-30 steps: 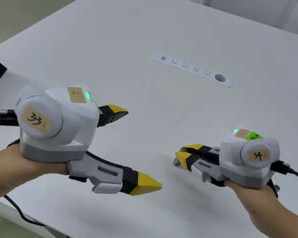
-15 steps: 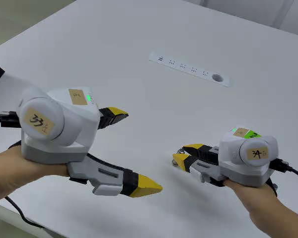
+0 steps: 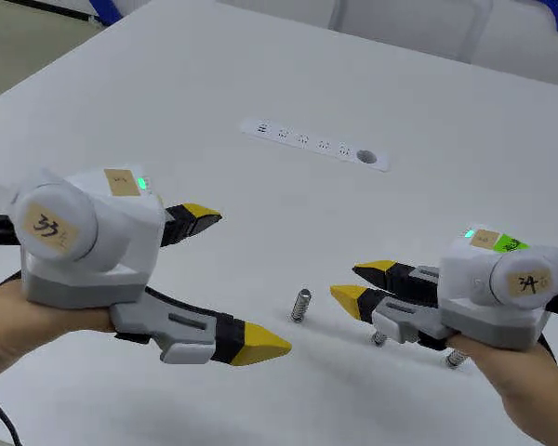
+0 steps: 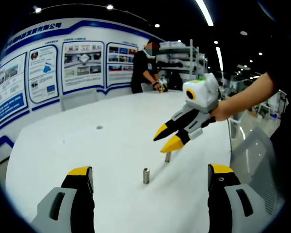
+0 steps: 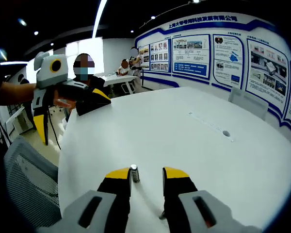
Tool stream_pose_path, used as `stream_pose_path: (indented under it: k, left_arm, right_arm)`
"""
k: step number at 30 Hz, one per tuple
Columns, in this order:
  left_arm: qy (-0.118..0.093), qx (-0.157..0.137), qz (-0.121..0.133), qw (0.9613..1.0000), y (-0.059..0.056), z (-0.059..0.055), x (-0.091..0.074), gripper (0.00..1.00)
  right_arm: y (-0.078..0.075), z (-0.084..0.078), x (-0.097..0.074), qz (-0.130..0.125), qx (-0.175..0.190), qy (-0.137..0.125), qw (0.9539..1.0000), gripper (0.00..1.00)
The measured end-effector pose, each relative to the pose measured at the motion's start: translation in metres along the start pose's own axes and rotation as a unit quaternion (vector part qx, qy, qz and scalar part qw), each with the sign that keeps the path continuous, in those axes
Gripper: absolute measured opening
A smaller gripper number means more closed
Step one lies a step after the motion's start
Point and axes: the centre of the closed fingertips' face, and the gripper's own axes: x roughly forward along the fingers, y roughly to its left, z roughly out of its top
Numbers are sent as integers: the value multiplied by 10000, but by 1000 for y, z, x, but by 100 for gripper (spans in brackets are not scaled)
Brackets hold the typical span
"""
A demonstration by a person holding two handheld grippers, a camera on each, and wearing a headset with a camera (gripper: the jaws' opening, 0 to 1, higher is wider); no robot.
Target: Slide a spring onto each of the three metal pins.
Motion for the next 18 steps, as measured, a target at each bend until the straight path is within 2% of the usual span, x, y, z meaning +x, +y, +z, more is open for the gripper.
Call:
stream_pose_path:
  k: [5, 10, 15, 18]
  left_arm:
    - [-133, -78, 59, 9999, 2, 9, -1, 100]
    - [-179, -193, 128, 9996, 4, 11, -3, 100]
    - [-105, -186, 156, 9997, 2, 9, -4, 100]
    - [-46, -141, 161, 9998, 0, 8, -5, 100]
  right_arm:
    - [-2, -2, -43, 80, -130, -76, 9999, 30]
    - [-14, -11, -82, -135, -250, -39, 9996, 35]
    - [-23, -21, -110, -308, -229, 25, 9993, 39]
    - [-27, -24, -120, -370, -178, 21, 9992, 41]
